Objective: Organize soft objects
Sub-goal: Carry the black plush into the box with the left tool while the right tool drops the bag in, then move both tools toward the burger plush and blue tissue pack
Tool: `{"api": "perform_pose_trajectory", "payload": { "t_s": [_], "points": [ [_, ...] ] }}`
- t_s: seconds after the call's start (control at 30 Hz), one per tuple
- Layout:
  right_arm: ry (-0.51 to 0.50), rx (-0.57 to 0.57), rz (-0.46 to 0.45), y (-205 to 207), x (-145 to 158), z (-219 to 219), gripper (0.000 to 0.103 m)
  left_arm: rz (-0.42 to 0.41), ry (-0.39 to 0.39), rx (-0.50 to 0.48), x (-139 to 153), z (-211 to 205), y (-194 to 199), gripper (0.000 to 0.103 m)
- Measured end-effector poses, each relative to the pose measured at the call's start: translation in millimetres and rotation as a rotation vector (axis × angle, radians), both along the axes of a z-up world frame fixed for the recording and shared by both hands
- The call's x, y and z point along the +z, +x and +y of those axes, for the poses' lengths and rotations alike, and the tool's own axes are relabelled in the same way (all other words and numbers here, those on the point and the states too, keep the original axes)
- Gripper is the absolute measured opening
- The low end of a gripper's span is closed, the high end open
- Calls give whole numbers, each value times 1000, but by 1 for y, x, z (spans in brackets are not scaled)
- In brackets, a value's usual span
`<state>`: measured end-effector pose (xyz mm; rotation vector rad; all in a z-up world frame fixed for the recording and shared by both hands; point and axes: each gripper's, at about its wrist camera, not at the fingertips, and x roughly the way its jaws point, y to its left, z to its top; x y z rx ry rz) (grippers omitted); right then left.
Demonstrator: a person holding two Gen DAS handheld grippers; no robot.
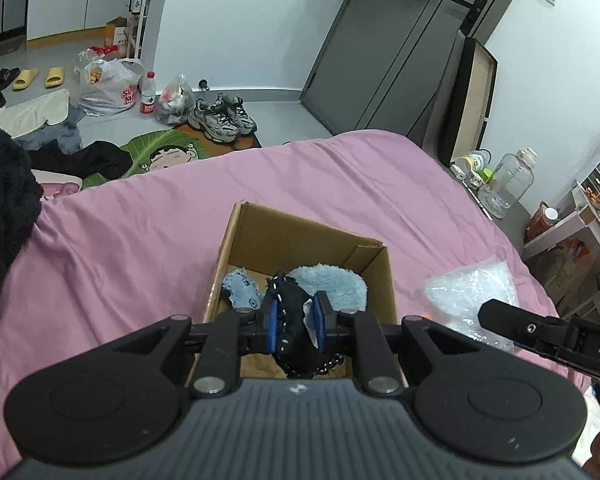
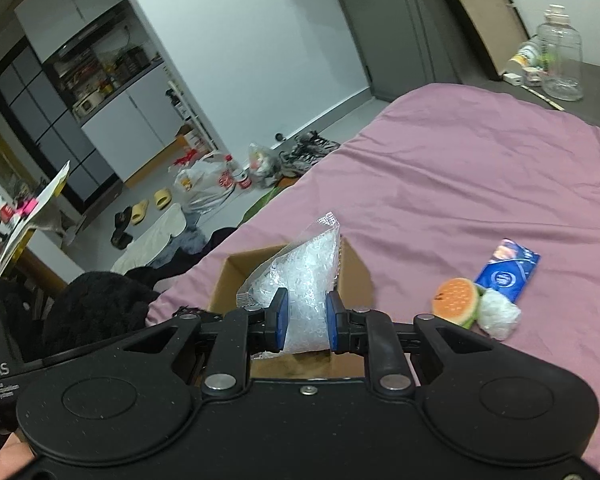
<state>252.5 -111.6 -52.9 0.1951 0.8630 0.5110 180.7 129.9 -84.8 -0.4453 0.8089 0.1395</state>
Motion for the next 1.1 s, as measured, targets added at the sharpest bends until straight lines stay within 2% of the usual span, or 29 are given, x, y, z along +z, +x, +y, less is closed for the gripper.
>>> {"api": "perform_pose_trajectory", "payload": {
  "t_s": [0.13, 0.23, 0.3, 0.47, 0.53, 0.63, 0.7, 0.83, 0.9, 1.1],
  "points": [
    [-17, 15, 8, 0, -5, 10, 19, 15, -7, 29, -7, 6, 3, 18],
    [-25, 29, 21, -2, -10, 17, 19, 17, -20, 44, -8, 12, 4, 24],
    [-31, 38, 22, -4, -11, 23, 19, 8, -41, 51, -7, 15, 2, 34],
    [-27, 66, 42, -5, -10, 37, 20, -10, -18, 95, 5, 18, -2, 38],
    [-17, 82, 64, -4, -12, 41, 25, -14, -15, 103, 10, 18, -4, 38],
    [-9, 84, 88, -7, -14, 37, 36, -13, 18, 109, 18, 14, -6, 46],
    [-13, 58, 78, -10, -10, 27, 50, -10, 40, 108, 23, 9, -9, 53],
    [15, 27, 59, -12, -2, 7, 52, -2, 74, 111, 31, -4, -13, 64],
    [5, 11, 50, -12, 0, -4, 57, -3, 95, 107, 35, -12, -16, 68],
    [-14, -54, 51, -4, 6, -39, 65, 5, 134, 89, 44, -38, -15, 73]
  ]
}}
